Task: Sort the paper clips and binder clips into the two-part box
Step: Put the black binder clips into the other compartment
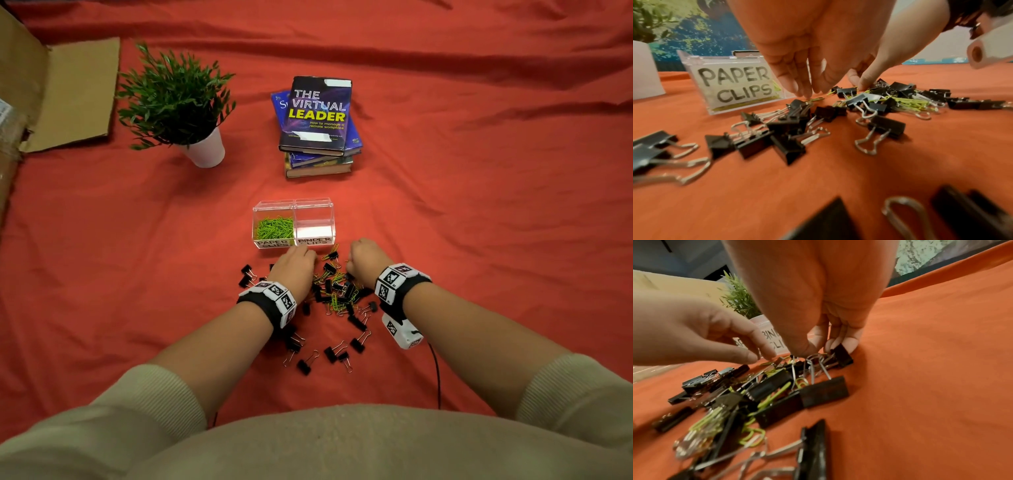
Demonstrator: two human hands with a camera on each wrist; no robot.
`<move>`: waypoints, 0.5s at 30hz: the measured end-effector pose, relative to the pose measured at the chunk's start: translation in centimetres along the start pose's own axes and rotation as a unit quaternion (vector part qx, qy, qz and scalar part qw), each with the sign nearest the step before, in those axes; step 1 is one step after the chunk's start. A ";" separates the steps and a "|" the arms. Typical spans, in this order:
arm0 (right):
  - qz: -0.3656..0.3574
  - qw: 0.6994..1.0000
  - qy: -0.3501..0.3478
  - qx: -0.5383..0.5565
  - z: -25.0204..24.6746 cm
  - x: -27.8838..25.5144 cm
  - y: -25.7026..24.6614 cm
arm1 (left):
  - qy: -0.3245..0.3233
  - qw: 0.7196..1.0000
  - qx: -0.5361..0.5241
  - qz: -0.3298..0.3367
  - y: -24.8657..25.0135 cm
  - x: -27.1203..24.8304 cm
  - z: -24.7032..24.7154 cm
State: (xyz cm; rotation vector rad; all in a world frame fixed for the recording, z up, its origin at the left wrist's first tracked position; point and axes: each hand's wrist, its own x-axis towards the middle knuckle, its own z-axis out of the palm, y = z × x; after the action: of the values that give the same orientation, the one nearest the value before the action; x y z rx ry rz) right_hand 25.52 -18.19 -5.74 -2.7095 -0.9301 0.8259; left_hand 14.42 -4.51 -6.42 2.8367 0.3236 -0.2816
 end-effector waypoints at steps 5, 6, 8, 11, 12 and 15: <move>0.016 0.996 -0.020 0.087 0.0 -0.5 0.2 | -0.028 0.999 0.041 0.010 0.3 0.9 -0.2; 0.022 0.991 -0.008 0.133 0.0 -0.6 0.4 | -0.029 0.999 0.044 0.009 0.3 0.9 -0.2; 0.050 0.968 0.015 0.244 -0.3 -0.7 0.5 | -0.030 0.999 0.045 0.006 0.4 0.9 0.0; 0.100 0.913 0.025 0.395 -0.8 -0.5 0.1 | -0.031 0.999 0.035 -0.001 0.6 0.9 0.3; 0.107 0.904 0.029 0.413 -0.9 -0.4 -0.2 | -0.031 0.999 0.016 -0.008 0.7 0.9 0.2; 0.099 0.922 0.037 0.372 -0.3 0.1 -0.9 | -0.035 0.994 -0.079 -0.064 1.1 0.9 -0.8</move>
State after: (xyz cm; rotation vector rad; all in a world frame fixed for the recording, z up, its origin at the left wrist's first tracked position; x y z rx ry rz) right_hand 25.24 -17.39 -5.23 -2.1473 -0.2333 0.8744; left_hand 15.72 -5.15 -5.64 2.6479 0.4914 -0.3635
